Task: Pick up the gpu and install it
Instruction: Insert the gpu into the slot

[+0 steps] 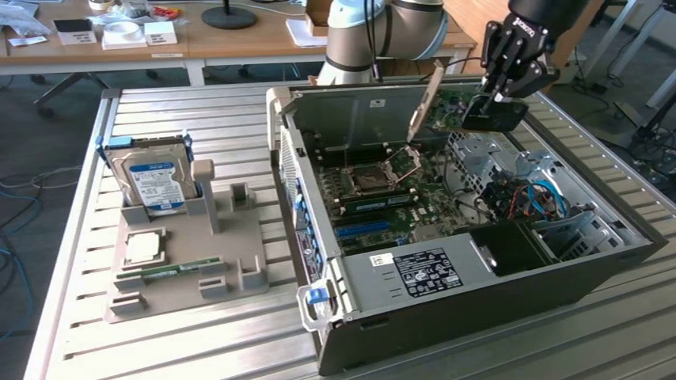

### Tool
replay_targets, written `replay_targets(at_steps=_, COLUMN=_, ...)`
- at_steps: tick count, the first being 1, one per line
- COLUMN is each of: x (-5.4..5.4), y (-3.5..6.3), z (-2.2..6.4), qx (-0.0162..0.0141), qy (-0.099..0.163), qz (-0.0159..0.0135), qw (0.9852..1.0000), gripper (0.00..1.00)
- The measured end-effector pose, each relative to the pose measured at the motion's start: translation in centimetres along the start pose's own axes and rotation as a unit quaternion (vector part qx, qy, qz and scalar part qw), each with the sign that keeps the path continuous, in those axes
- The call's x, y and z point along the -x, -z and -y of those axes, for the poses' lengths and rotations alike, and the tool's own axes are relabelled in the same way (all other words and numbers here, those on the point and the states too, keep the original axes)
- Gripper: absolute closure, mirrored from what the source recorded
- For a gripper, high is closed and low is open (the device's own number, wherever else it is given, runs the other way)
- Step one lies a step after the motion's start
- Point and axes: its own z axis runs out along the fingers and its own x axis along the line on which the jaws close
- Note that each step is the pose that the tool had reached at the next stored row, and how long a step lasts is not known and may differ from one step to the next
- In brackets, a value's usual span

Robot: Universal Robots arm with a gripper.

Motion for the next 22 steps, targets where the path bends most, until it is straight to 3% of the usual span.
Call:
replay_targets(at_steps=7, x=0.0, y=-0.01, z=-0.03, qx=-0.0007, qy=0.008, qz=-0.0013, qw=1.0000, gripper=0.73)
replay_targets(at_steps=9, x=0.0, y=-0.08, z=-0.11, qx=-0.0057, qy=0.009, qz=-0.0006, qw=0.9999, gripper=0.73)
replay_targets(at_steps=12, x=0.0, y=-0.26, z=-0.33, qx=-0.0179, qy=0.011, qz=0.0005, qw=0.9998, gripper=0.73)
replay_targets(at_steps=17, x=-0.2, y=-0.47, z=-1.43, qx=-0.0369, qy=0.012, qz=0.0025, qw=0.9992, gripper=0.73)
replay_targets(at_steps=19, x=-0.2, y=-0.51, z=-1.72, qx=-0.0398, qy=0.012, qz=0.0028, qw=0.9991, gripper=0.73)
replay_targets(at_steps=22, x=-0.3, y=-0.54, z=-2.10, qx=-0.0408, qy=0.012, qz=0.0029, qw=0.9991, gripper=0.73)
